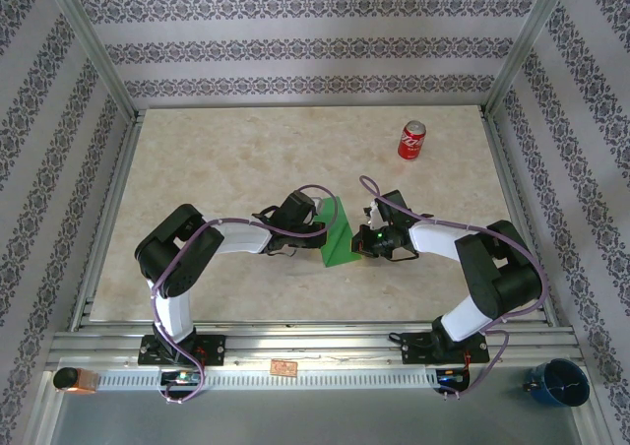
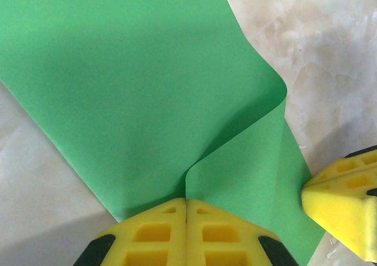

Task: Fold a paper plane with a square sheet of paper (pick it up from the middle)
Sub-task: Fold the triangle a second time at the center of the table.

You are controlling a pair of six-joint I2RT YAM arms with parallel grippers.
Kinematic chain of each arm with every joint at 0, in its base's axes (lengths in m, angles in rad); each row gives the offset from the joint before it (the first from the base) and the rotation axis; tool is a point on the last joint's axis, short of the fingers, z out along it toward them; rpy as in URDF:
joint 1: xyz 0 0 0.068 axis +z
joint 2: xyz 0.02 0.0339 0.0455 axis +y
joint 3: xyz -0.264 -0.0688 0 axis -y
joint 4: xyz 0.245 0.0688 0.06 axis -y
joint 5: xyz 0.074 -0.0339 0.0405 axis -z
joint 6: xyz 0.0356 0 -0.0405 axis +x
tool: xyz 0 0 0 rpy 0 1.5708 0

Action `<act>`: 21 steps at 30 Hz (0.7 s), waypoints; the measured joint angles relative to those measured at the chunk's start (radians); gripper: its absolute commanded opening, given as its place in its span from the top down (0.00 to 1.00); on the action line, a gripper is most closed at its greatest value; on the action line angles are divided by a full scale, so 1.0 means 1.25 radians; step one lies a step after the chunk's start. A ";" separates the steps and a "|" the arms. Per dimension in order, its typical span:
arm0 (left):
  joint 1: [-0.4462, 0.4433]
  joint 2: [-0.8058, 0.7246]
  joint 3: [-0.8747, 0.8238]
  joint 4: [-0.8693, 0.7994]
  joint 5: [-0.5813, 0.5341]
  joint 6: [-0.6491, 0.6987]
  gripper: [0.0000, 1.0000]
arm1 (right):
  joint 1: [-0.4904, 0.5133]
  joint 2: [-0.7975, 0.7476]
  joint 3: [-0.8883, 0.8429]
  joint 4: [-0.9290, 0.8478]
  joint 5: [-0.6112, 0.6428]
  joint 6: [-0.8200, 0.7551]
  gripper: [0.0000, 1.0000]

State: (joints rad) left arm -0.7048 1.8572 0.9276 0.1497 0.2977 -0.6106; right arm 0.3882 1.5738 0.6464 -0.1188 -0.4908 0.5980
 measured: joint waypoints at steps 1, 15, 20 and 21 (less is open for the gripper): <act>0.000 0.000 0.000 0.000 0.000 0.000 1.00 | 0.000 0.000 0.000 0.000 0.000 0.000 0.98; 0.001 0.000 -0.001 0.001 0.000 0.000 1.00 | -0.001 0.003 0.002 -0.001 -0.005 0.000 0.98; 0.007 0.000 -0.001 0.001 0.003 0.000 1.00 | -0.004 0.004 0.004 -0.003 -0.009 0.000 0.98; 0.009 -0.001 -0.002 0.001 0.003 0.000 1.00 | -0.004 0.004 0.004 -0.003 -0.009 0.000 0.98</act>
State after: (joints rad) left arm -0.6941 1.8565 0.9253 0.1509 0.3019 -0.6106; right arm 0.3832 1.5791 0.6510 -0.1230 -0.5018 0.5976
